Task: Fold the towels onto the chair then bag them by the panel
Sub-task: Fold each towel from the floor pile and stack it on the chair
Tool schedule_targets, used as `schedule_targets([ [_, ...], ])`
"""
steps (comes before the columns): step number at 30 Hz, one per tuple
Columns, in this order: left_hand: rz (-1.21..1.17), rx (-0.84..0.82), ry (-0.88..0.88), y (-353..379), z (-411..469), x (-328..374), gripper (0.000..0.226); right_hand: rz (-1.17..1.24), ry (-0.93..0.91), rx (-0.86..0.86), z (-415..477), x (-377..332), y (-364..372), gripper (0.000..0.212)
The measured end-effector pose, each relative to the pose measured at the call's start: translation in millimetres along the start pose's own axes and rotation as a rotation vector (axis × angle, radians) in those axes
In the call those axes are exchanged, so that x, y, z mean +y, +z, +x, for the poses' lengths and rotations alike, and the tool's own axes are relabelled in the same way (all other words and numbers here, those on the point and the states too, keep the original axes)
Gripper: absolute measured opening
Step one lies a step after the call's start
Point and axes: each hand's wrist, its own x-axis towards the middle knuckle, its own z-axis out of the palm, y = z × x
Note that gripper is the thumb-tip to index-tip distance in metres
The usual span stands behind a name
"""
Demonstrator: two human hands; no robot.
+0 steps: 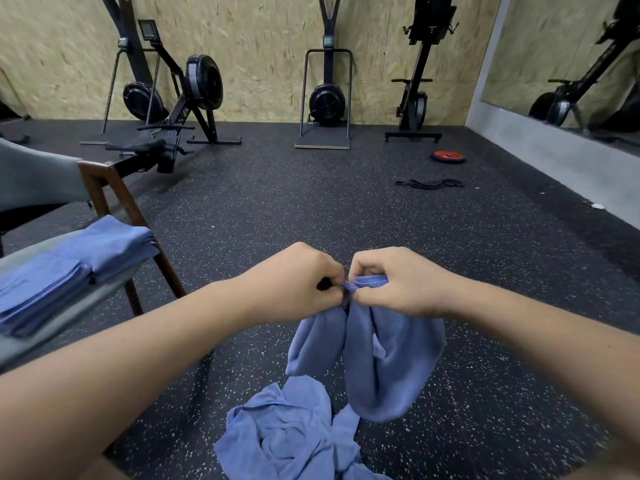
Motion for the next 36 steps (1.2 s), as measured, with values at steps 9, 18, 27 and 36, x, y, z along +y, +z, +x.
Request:
schedule_targets([
  [9,0.088,-0.069,-0.196,-1.5,-2.1,-25.4,0.034,-0.130,0.009,0.030,1.4,7.4,-12.1,0.012],
  [18,-0.014,-0.085,-0.245,-5.4,-7.2,-47.3,0.006,-0.152,0.057,0.088,1.8,21.4,-22.5,0.012],
  [27,-0.239,0.108,-0.390,-11.9,-12.6,-51.8,0.013,-0.140,0.077,0.104,0.3,30.2,-26.8,0.012],
  [36,-0.165,0.162,-0.310,-14.8,-16.0,-53.1,0.015,-0.119,0.069,0.127,0.7,33.6,-29.0,0.012],
])
